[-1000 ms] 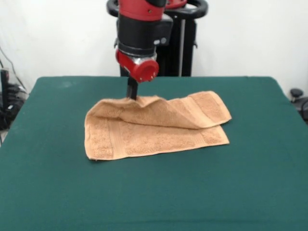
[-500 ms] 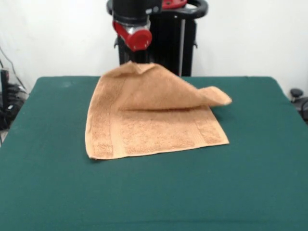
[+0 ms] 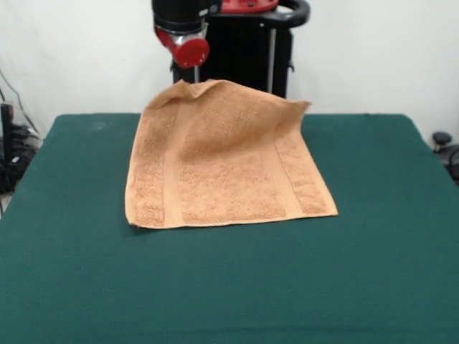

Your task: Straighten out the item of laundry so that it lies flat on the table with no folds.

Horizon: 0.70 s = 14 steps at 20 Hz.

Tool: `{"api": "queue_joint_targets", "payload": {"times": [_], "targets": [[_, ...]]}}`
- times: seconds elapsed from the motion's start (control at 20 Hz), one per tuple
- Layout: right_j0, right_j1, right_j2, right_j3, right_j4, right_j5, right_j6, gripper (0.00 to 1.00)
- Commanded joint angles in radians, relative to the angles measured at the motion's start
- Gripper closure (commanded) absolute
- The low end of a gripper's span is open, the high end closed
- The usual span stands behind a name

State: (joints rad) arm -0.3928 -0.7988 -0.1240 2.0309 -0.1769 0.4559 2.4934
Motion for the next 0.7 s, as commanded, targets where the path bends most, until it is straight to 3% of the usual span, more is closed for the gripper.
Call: {"api": "queue_joint_targets", "payload": {"times": [0.05, 0.55, 0.6, 0.7], "targets": [[-0.035, 0.137, 0.153, -0.001, -0.124, -0.053, -0.152, 1.0], [-0.107, 0.249, 0.189, -0.085, -0.306, -0.091, -0.162, 1.0], [-0.107, 0.243, 0.195, -0.083, -0.337, -0.098, -0.137, 0.0], [-0.106, 0.239, 0.195, -0.078, -0.347, -0.113, -0.133, 0.0]]}}
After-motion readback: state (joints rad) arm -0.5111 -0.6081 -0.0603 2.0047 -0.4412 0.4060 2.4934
